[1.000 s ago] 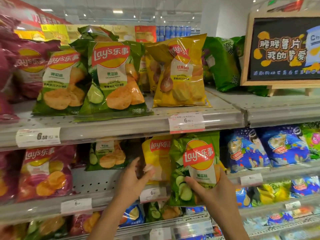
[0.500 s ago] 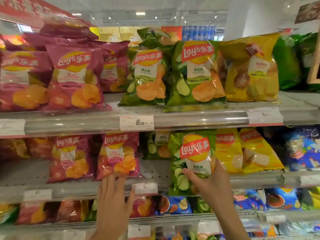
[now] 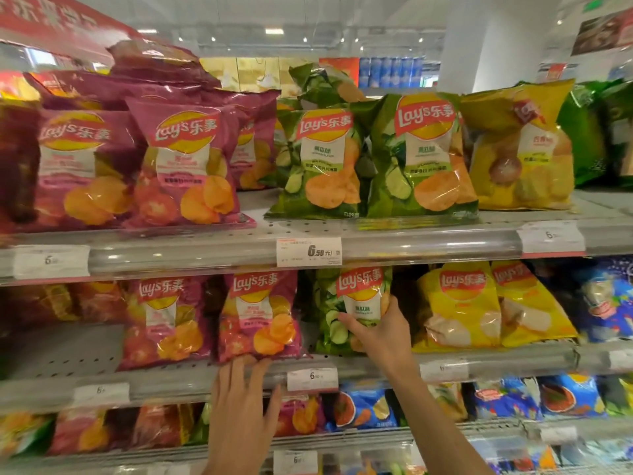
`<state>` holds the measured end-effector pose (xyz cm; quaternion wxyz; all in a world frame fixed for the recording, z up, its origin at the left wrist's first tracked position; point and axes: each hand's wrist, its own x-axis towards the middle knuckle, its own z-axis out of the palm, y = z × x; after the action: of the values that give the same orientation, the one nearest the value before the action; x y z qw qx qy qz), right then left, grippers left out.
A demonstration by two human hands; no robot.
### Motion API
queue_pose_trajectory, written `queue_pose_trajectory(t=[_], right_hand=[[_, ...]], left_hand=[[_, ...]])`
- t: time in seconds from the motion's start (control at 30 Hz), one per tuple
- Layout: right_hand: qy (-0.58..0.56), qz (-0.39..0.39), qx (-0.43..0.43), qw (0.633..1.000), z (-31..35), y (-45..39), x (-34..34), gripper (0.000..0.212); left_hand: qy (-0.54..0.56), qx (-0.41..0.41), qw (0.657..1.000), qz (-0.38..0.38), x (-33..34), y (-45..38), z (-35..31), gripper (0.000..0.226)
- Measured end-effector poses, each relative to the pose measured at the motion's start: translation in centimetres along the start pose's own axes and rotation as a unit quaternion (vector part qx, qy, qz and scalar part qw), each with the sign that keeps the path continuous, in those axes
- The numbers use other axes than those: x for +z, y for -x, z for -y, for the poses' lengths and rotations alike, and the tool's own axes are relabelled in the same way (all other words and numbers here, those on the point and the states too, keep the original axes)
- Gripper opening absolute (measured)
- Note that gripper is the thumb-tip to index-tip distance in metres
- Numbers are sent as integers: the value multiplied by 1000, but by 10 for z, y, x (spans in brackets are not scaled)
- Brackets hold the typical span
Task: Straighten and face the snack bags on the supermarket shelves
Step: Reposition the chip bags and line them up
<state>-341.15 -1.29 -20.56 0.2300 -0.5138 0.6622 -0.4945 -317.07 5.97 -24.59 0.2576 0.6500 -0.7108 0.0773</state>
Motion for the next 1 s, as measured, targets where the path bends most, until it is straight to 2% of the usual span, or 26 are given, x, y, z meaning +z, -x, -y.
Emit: queue_pose_trajectory(t=[0.13, 0.27, 0.4, 0.57, 0.63, 0.73, 0.87, 1.0], right_hand=[[39, 44, 11, 998, -6, -8, -3, 76], [35, 103, 26, 994, -8, -16, -9, 83], [43, 115, 28, 992, -8, -18, -8, 90], [35, 97, 14, 995, -8, -13, -10, 102], [39, 82, 5, 996, -7, -8, -11, 115], [34, 61, -6, 998, -6, -1, -13, 128], [56, 36, -21, 998, -5, 8, -14, 131], [89, -29, -4, 996, -2, 25, -6, 128]], left_hand=[[10, -7, 1000, -10, 7, 0, -1, 36], [20, -21, 999, -25, 12, 0, -3, 32], [35, -36, 998, -35, 11, 2, -7, 28], [69, -23, 996, -47, 9, 5, -6, 25], [82, -23, 995, -46, 6, 7, -5, 27], [95, -15, 995, -33, 2, 8, -4, 41], [122, -3, 992, -31, 5, 9, 4, 31], [181, 7, 983, -18, 4, 9, 16, 33]])
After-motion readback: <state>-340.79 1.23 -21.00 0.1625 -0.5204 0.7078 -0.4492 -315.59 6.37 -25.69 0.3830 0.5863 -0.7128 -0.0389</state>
